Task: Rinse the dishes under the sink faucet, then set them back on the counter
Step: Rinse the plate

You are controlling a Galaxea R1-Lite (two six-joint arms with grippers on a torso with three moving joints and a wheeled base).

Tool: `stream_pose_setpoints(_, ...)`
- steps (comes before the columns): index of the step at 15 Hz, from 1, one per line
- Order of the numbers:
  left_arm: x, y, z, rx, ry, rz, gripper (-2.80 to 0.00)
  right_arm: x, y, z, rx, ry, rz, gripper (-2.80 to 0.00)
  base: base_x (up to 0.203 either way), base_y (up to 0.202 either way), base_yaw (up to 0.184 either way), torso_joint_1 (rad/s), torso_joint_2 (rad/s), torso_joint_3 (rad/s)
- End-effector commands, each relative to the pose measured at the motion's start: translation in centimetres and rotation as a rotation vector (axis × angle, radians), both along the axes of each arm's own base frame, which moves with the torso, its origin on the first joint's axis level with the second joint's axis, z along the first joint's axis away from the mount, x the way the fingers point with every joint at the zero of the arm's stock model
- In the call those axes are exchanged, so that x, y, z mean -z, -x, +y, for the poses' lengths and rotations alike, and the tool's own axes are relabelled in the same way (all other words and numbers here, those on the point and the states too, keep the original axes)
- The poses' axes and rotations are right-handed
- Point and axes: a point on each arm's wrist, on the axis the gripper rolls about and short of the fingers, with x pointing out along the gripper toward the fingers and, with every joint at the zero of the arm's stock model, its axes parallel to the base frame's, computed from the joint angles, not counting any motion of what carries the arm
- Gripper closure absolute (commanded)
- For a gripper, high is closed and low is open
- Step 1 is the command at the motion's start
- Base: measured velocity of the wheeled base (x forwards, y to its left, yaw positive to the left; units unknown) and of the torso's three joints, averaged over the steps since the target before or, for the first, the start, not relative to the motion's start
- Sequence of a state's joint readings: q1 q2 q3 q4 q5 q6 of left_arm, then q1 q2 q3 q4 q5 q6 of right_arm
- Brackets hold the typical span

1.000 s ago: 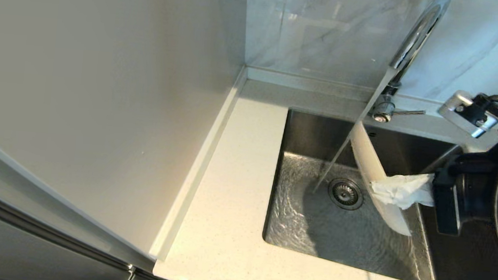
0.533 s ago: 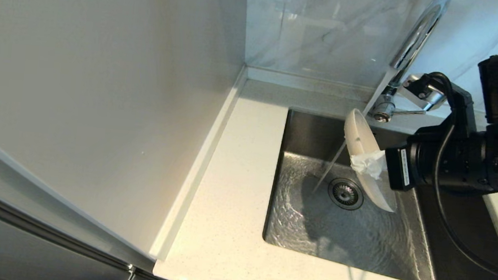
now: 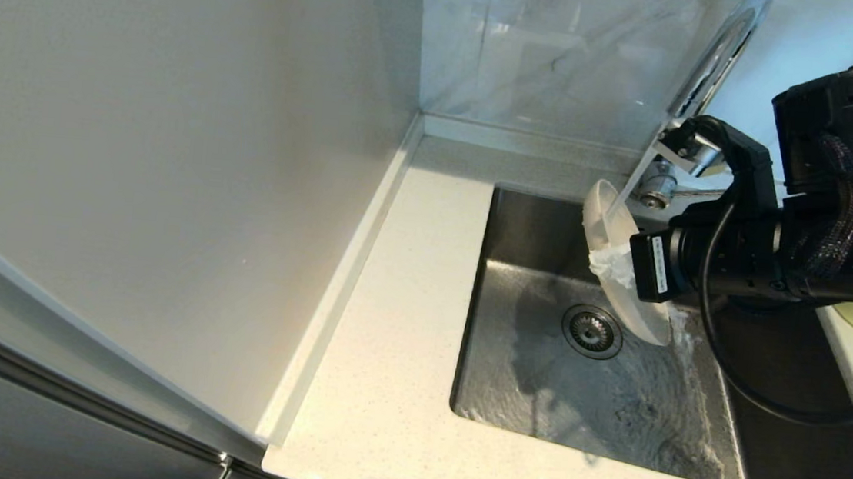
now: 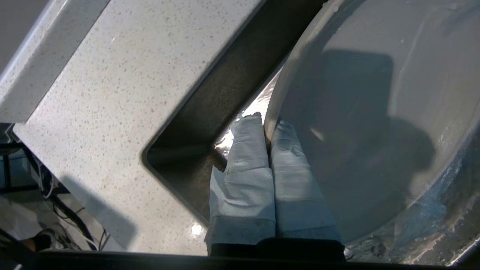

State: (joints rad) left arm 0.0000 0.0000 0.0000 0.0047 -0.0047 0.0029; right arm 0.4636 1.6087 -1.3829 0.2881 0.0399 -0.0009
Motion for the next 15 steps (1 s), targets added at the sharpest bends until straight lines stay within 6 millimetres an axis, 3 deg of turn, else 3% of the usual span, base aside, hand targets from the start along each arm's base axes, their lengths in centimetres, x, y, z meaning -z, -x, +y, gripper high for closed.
stream_pose_setpoints(1,0.0,0.0,0.0,0.0,0.0,0.0,0.0,0.1,-0.6,0.3,0.012,0.009,0.0,0.0,0.0,0.0,0.0,0.0,0.0,0.0)
stream_pose_setpoints(8,0.0,0.0,0.0,0.0,0.0,0.0,0.0,0.9,-2.2,0.7,0.1,0.062,0.001,0.0,0.0,0.0,0.0,0.0,0.0,0.0)
stream_pose_setpoints(15,0.0,0.0,0.0,0.0,0.0,0.0,0.0,2.0,-3.3,-1.8,0.205,0.09,0.035,0.0,0.0,0.0,0.0,0.0,0.0,0.0)
